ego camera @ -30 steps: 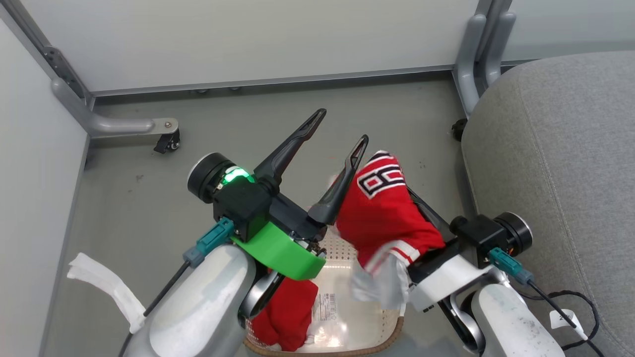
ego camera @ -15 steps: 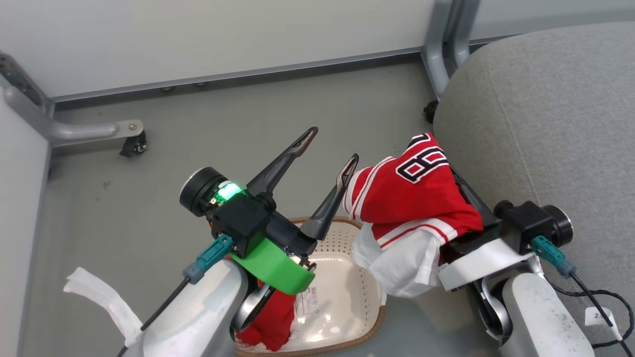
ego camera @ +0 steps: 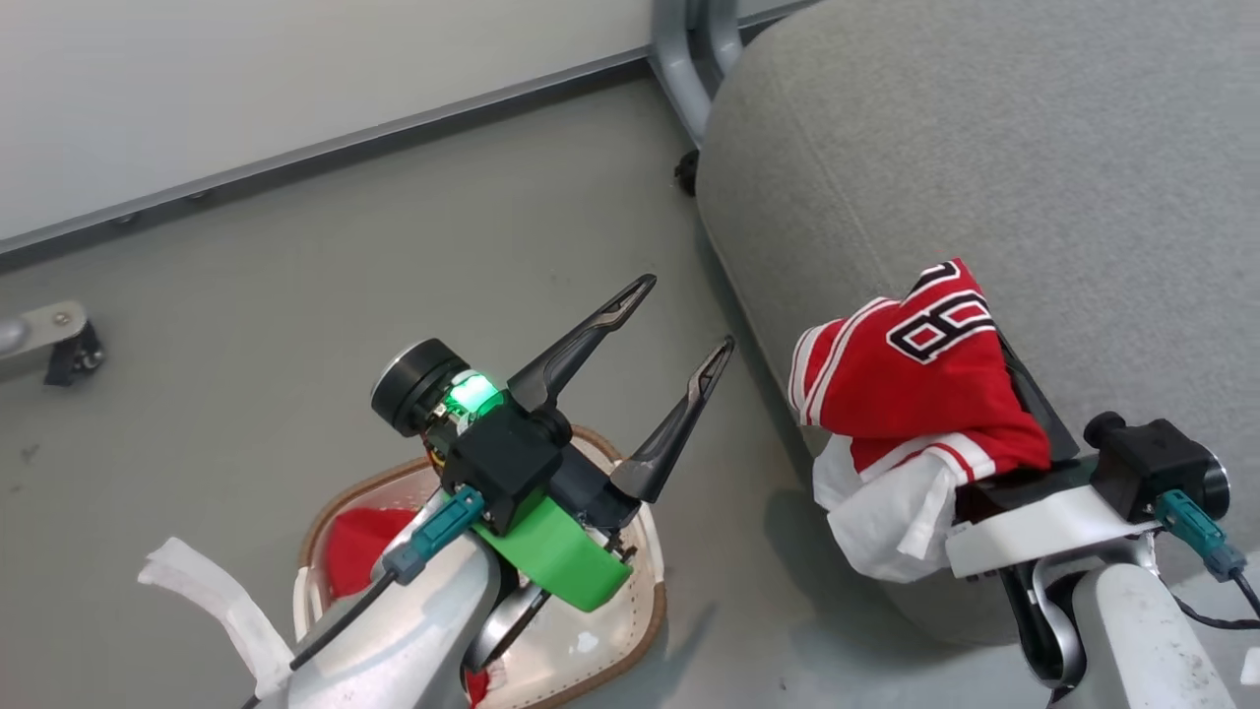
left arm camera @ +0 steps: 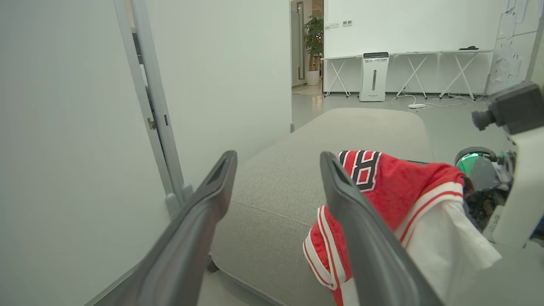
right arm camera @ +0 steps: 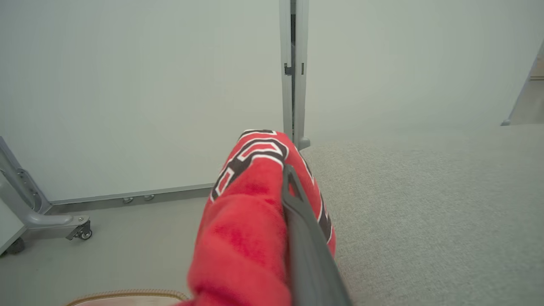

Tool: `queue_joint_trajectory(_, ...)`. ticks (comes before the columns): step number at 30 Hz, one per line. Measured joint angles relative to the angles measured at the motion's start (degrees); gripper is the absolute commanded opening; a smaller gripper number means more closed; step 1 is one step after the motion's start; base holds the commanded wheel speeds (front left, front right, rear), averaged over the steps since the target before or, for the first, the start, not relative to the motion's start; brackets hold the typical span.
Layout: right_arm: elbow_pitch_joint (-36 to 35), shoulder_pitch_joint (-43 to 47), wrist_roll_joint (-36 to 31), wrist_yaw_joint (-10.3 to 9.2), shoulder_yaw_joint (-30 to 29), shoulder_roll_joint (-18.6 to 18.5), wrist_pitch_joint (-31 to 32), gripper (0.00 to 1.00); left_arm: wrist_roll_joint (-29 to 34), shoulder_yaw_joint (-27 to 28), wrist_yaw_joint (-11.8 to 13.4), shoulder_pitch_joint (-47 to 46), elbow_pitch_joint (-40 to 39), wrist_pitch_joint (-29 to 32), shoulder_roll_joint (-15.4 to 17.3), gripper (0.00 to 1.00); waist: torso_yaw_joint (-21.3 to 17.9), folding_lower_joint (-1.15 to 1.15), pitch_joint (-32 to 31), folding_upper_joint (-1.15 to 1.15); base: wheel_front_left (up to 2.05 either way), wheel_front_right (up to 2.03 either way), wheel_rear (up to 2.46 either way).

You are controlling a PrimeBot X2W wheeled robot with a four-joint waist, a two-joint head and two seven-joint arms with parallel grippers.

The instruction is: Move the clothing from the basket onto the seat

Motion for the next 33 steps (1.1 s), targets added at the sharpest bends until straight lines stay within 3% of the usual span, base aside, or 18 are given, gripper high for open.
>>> queue_joint_trajectory(9,-0.9,2.3,1.6,0.00,-2.4,0.0,0.0,0.00,0.1,-1.1,-0.2,-1.0,-1.0,0.9,0.7,1.00,-7.3,0.00,2.3,0.00,0.00,0.00,0.00)
queue_joint_trajectory(18,-1.3,0.3,2.3,0.00,-3.7,0.0,0.0,0.00,-0.1,-1.6,-0.2,-1.2,-1.1,1.0,1.1,1.00,-8.9,0.00,4.4,0.00,0.00,0.00,0.00)
queue_joint_trajectory(23,-1.5,-6.1,-0.2,0.00,-5.5,0.0,0.0,0.00,-0.1,-1.4,-0.2,-2.2,-1.7,1.0,1.5,1.00,-7.8,0.00,6.0,0.00,0.00,0.00,0.00)
queue_joint_trajectory(30,-0.3,-22.3,-5.5,0.00,-10.3,-0.1,0.0,0.00,0.1,-1.1,-0.2,-3.9,-3.5,1.5,3.1,1.00,-6.4,0.00,10.2,0.00,0.00,0.00,0.00)
queue_joint_trajectory(33,1.4,-30.1,-6.7,0.00,-12.4,-1.7,0.0,0.00,0.2,-1.0,-0.3,-4.8,-4.4,1.9,3.7,1.00,-5.8,0.01,12.6,0.00,0.00,0.00,0.00)
